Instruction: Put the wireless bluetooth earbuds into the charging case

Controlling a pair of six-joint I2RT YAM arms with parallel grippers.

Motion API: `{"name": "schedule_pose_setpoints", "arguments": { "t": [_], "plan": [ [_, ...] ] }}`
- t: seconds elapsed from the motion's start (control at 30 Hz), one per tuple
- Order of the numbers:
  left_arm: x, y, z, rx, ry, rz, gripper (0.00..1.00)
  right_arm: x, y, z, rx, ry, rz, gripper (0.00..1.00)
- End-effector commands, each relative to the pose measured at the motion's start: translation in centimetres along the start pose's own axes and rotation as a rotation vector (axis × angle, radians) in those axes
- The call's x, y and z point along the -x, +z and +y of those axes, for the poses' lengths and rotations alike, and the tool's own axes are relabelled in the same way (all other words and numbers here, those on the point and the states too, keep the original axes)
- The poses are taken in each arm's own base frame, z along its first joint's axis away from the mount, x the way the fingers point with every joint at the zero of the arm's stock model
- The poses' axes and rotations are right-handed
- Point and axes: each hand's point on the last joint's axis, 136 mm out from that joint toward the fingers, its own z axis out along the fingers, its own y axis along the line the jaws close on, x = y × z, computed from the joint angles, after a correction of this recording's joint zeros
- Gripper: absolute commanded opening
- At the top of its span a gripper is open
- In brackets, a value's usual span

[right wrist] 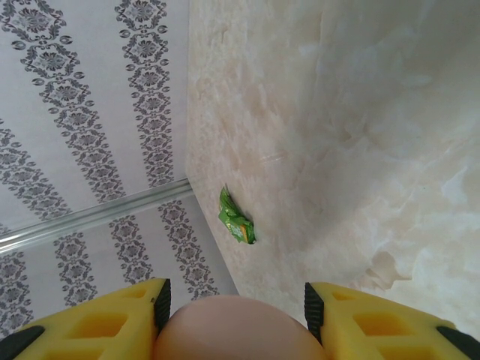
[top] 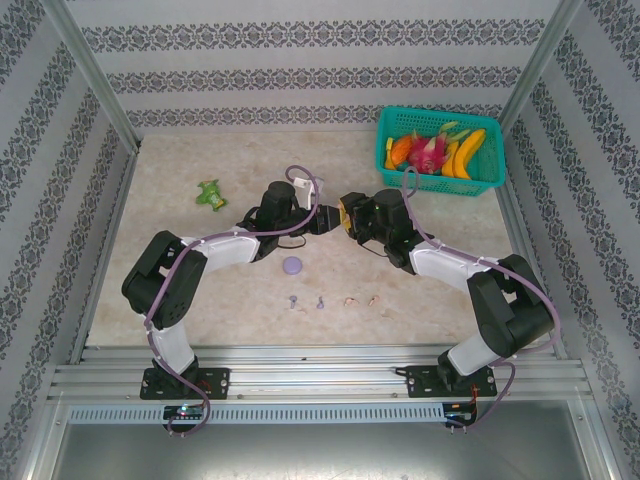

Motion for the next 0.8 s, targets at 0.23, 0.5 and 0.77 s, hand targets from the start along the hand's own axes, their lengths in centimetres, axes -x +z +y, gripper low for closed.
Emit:
{"name": "schedule_pose_setpoints", "arguments": {
  "t": [0.23, 0.5, 0.77],
  "plan": [
    [0.5, 0.1, -2.1, -0.079, 0.036, -0.017, 0.07, 0.3, -0.3, 1.0, 0.040, 0.001, 0.018, 0.65],
    [0.8, -1.8, -1.5, -0.087, 0.027, 0.007, 0.00, 4.6, -6.0, 1.6, 0.086, -0.210, -0.046, 0.76],
    [1.0, -2.6, -2.4, -0.137, 0.039, 0.076, 0.00, 1.4, -9.8, 2.7, 0.188, -0.738, 0.074, 0.74]
  ]
}}
